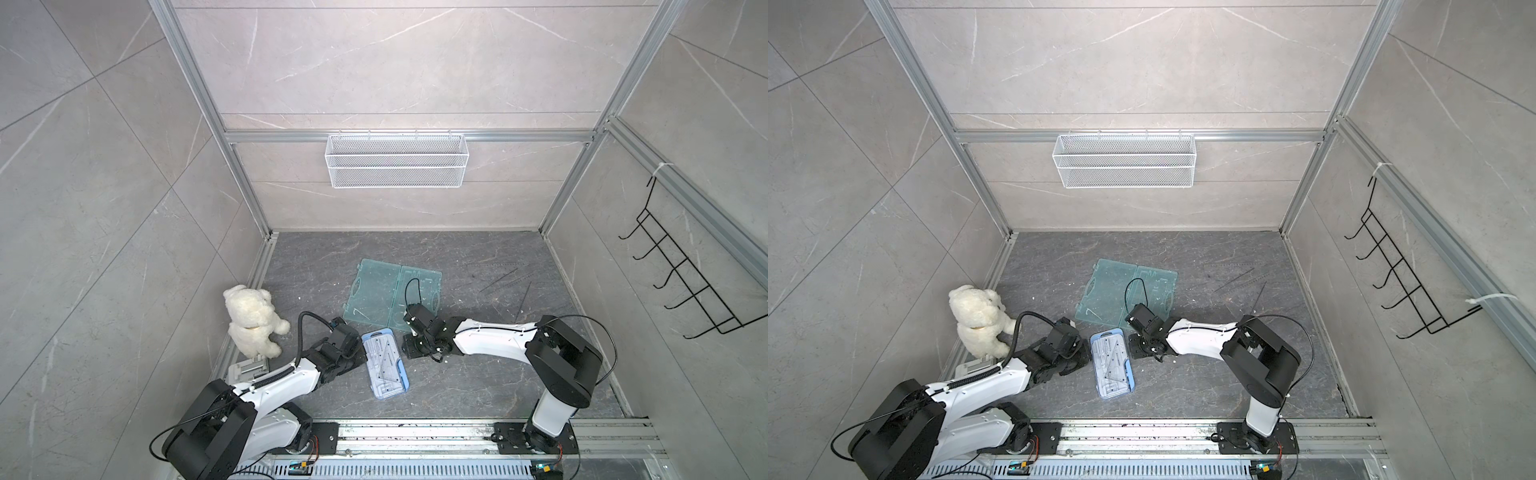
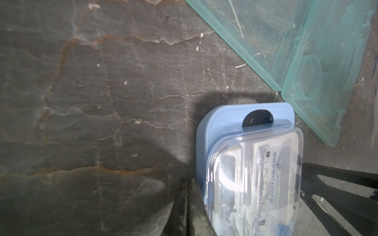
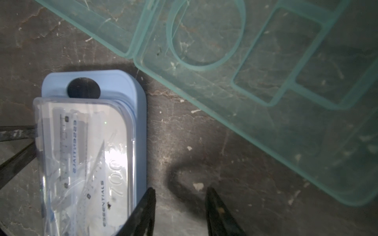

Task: Open the ruler set and take out the ruler
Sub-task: Open the ruler set box at the center of the board.

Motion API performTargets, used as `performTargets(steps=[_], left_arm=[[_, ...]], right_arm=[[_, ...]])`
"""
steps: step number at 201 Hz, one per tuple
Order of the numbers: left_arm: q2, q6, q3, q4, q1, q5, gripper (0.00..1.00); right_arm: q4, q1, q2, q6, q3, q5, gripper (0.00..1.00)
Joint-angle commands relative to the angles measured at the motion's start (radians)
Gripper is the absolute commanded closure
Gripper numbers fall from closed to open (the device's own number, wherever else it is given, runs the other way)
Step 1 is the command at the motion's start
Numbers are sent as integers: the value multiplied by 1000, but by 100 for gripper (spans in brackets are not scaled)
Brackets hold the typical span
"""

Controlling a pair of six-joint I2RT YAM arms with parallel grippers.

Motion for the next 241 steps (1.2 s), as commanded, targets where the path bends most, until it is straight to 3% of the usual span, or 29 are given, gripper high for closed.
performTargets(steps=[1,148,241], left_arm=[[15,-10,8,-19,-5,17,100],[27,-13,16,-19,-7,14,100],[34,-13,18,-17,-9,13,100]], right_arm=[[18,1,38,-12,0,-55,57],[138,1,-20,22,-47,-200,59],[163,2,-98,41,-59,-230,59]])
